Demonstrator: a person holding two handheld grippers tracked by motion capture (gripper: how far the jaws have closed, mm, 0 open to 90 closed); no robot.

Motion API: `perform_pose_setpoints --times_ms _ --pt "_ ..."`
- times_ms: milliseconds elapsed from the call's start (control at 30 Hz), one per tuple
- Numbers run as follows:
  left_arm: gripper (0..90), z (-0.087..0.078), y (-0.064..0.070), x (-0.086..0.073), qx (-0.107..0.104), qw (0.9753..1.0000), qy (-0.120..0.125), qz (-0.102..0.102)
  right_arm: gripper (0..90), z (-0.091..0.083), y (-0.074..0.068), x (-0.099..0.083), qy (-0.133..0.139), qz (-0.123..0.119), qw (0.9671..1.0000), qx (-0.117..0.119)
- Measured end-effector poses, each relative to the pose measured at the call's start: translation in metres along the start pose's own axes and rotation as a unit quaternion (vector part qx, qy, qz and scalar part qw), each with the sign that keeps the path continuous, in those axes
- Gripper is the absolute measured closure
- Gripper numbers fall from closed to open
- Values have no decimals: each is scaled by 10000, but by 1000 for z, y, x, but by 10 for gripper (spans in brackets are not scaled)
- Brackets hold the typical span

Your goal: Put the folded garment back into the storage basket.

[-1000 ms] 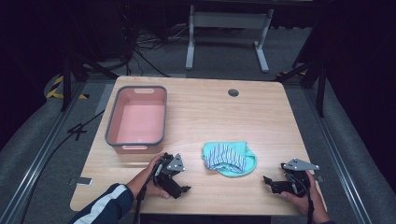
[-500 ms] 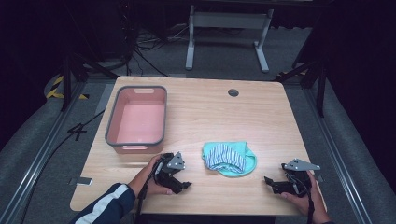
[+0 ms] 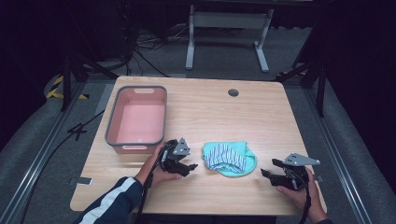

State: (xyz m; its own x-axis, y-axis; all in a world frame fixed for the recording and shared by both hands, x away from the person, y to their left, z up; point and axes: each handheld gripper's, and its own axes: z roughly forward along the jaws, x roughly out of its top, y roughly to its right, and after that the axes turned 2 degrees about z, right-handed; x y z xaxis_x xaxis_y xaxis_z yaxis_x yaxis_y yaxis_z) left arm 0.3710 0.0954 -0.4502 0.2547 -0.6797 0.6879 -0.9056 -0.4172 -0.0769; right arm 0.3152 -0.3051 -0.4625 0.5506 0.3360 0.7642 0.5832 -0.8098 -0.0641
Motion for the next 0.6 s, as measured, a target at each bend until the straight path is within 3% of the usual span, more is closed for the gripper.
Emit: perform_pose_setpoints --times_ms 133,200,300,400,467,600 --pt "356 6 -2 9 -14 9998 69 -177 382 5 -9 12 21 -178 9998 63" --pt "356 11 -1 17 105 9998 64 -129 400 13 -13 23 4 -280 9996 93" --pt "356 16 -2 22 86 9998 97 -168 412 18 -14 30 20 -328 9994 96" --pt "356 28 -7 27 85 9993 138 -338 418 31 -10 42 0 -293 9995 70" --pt "356 34 -10 29 150 9991 143 -380 419 38 -7 46 1 -131 9998 124" --pt "332 48 -15 27 140 9984 106 -536 414 51 -9 49 -116 -148 9997 126"
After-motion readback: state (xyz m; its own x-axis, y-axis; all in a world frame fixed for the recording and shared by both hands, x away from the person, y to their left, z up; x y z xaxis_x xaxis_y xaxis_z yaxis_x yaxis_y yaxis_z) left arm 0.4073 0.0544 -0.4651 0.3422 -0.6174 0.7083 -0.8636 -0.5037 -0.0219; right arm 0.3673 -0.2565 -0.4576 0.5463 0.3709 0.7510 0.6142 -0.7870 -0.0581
